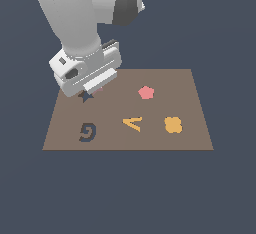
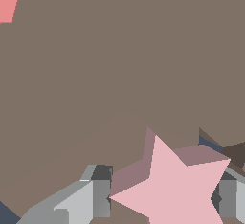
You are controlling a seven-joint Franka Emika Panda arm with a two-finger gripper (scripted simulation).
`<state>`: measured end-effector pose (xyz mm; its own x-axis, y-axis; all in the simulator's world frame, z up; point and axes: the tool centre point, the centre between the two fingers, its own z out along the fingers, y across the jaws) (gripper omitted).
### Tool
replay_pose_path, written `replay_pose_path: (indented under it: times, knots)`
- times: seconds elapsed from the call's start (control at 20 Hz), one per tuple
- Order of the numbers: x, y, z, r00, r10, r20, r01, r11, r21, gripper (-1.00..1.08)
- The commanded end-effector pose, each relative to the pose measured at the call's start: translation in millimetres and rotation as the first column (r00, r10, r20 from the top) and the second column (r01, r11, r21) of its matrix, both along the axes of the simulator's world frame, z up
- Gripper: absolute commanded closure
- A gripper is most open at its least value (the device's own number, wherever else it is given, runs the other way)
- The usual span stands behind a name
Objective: Insert a designated object into the corresponding slot on a board.
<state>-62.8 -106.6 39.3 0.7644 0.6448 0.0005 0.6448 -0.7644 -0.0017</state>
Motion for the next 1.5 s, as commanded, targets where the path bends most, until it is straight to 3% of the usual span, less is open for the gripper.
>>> replay_pose_path:
  times: [0.0, 0.45, 1.05, 1.1, 1.45]
  knots:
    - [6, -11, 1, 0.999, 0.032, 0.000, -0.032, 0.999, 0.000, 1.08]
    - [22, -33, 1, 0.995, 0.095, 0.000, -0.095, 0.995, 0.000, 1.08]
    - [24, -35, -9, 0.995, 0.100, -0.001, -0.100, 0.995, 0.000, 1.08]
    - [24, -35, -9, 0.995, 0.100, -0.001, -0.100, 0.995, 0.000, -0.92]
    - [24, -35, -9, 0.995, 0.100, -0.001, -0.100, 0.995, 0.000, -0.92]
